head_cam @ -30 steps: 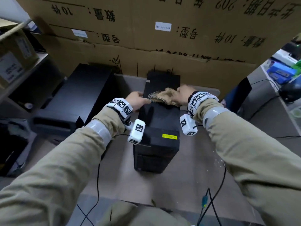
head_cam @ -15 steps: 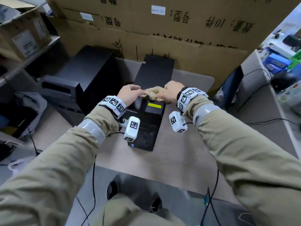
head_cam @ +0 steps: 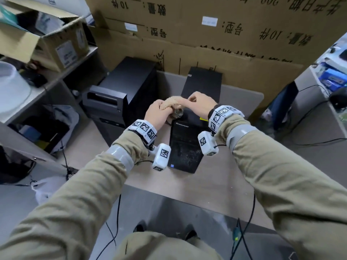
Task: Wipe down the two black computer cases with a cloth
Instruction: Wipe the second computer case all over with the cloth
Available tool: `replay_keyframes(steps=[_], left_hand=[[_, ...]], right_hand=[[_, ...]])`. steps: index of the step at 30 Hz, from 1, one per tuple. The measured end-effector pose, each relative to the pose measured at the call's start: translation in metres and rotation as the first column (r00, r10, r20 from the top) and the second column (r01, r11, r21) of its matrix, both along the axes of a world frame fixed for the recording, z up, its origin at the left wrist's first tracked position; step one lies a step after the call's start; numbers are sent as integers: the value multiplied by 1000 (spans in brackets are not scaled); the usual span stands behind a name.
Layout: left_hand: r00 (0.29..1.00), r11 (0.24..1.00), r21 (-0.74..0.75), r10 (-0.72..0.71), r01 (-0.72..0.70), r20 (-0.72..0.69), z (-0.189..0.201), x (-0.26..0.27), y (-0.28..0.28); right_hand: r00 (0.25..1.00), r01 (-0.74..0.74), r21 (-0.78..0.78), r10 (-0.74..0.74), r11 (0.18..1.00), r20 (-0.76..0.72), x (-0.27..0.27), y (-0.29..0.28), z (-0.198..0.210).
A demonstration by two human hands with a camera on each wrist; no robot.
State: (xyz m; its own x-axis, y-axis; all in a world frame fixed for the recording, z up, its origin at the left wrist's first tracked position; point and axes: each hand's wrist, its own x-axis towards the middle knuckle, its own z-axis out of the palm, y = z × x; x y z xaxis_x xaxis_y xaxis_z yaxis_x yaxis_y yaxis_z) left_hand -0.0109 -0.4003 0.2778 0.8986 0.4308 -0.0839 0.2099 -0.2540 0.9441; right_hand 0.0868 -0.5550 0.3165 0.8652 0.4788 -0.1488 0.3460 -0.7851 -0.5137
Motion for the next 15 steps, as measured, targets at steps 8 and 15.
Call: replay_keyframes(steps=[8, 15], left_hand=[[959, 965, -43, -261, 258, -106, -46, -17, 10], [940, 948, 22, -311, 317, -139, -75, -2, -4]], right_hand=[[998, 70, -161, -69, 984, 13, -18, -9, -23], [999, 48, -152, -47, 987, 9, -15, -8, -24]])
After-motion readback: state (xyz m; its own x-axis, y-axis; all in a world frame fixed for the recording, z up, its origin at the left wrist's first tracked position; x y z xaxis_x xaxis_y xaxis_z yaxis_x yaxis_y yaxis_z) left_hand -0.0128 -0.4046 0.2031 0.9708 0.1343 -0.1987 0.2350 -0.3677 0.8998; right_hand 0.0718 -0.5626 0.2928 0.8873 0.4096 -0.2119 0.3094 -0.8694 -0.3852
